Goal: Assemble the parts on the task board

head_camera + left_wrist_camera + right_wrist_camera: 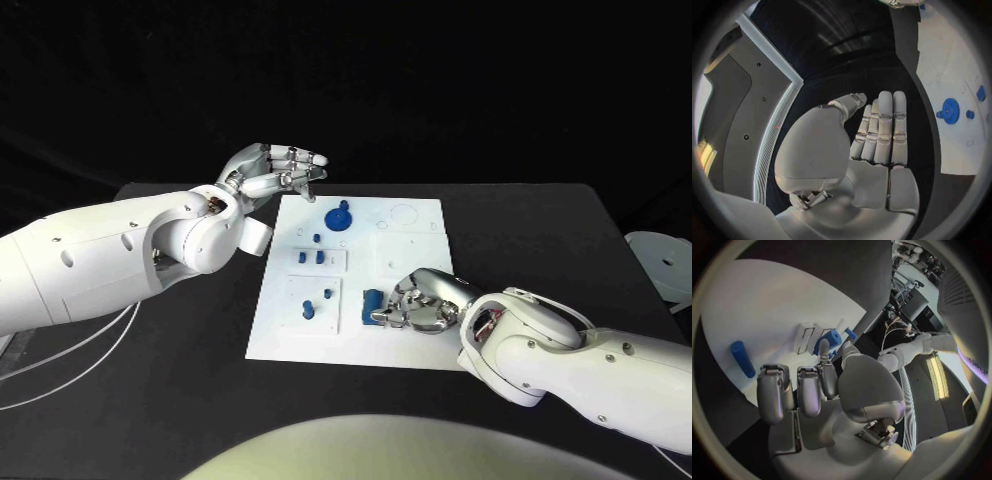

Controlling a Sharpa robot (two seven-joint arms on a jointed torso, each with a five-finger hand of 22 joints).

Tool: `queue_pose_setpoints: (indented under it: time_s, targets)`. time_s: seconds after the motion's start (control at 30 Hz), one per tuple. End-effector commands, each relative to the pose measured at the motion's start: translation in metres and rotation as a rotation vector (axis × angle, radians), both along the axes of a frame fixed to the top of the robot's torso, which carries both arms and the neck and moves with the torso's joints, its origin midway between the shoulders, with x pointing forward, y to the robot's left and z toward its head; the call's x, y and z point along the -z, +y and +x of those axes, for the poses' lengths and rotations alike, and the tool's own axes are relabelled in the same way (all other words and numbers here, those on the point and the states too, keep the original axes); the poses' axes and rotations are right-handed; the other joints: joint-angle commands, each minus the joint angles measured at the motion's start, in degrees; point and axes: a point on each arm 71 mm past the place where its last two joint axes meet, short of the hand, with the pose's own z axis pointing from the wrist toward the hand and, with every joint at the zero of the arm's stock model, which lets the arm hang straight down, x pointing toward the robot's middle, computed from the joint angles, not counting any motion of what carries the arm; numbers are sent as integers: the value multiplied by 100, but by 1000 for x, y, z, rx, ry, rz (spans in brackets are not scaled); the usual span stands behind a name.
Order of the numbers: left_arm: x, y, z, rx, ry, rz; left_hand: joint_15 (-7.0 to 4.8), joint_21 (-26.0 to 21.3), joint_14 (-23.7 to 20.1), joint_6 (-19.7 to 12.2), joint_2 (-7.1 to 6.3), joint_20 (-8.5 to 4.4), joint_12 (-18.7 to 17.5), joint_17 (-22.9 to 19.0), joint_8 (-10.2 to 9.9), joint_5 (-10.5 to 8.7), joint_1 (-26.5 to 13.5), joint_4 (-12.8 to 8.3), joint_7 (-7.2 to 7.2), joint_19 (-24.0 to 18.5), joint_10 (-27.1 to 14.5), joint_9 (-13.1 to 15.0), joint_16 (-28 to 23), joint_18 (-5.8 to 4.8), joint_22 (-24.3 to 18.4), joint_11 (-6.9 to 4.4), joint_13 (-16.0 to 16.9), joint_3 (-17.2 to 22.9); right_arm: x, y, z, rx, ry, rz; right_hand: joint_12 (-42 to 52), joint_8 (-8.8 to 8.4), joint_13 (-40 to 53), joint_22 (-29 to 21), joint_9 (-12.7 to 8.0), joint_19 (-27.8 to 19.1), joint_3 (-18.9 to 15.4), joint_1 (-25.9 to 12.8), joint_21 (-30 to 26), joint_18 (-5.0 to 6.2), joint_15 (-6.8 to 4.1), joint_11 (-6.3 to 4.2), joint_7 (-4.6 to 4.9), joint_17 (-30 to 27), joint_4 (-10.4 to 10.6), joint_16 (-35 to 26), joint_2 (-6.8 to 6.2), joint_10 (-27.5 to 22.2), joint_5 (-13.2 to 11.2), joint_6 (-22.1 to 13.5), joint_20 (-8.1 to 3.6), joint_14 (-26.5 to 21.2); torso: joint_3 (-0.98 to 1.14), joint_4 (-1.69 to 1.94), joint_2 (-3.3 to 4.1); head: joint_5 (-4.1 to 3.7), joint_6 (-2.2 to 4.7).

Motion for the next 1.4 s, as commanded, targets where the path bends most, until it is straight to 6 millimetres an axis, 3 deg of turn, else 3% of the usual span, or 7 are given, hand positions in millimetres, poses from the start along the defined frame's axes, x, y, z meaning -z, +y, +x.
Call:
queue_pose_setpoints:
  time_s: [0.03,0.2,0.63,1.0,1.4]
  targets:
    - [-1,-2,0,14,-1,-12,10,18,-36,-37,16,-15,38,5,39,15,-6,12,12,-17,-45,-5,35,77,5,-6,7,22,3,1,0,-19,14,-21,-18,-34,309,1334,-16,346,38,-9,27,-36,-49,3,-5,655,74,19,97,46,127,-16,-41,430,0,6,4,-9,5]
    - [-1,-3,0,16,-2,-12,10,18,-36,-37,16,-15,38,5,39,15,-6,12,12,-17,-45,-5,35,77,5,-6,7,22,6,2,3,-11,37,-43,-21,-46,319,1334,-29,346,72,23,27,-36,-52,1,-13,656,57,19,177,50,283,-12,-41,430,-2,12,8,-19,16]
    - [-1,-2,-1,15,-1,-12,10,18,-36,-37,16,-15,38,5,39,15,-6,12,12,-17,-45,-5,35,77,5,-6,7,22,10,-1,8,7,38,-76,4,-64,359,1335,-49,347,224,229,28,-37,-62,-12,-26,658,34,20,272,77,313,-3,-49,430,-1,7,12,-28,-9]
    - [-1,0,-1,13,1,-10,10,18,-36,-37,16,-15,38,5,39,15,-6,12,12,-17,-45,-5,35,77,5,-6,7,22,9,-5,5,-6,40,-68,2,-71,365,1330,-56,341,195,207,14,-34,-59,-5,-16,645,56,13,169,79,321,1,-49,427,9,1,11,-13,-19]
    - [-1,1,-1,11,1,-9,10,18,-36,-37,16,-15,38,5,39,15,-6,12,12,-17,-45,-5,35,77,5,-6,7,22,7,-8,4,-2,29,-49,-17,-74,357,1324,-62,331,133,126,-9,-29,-53,3,-8,621,72,2,72,71,278,11,-45,422,4,2,13,-27,-11]
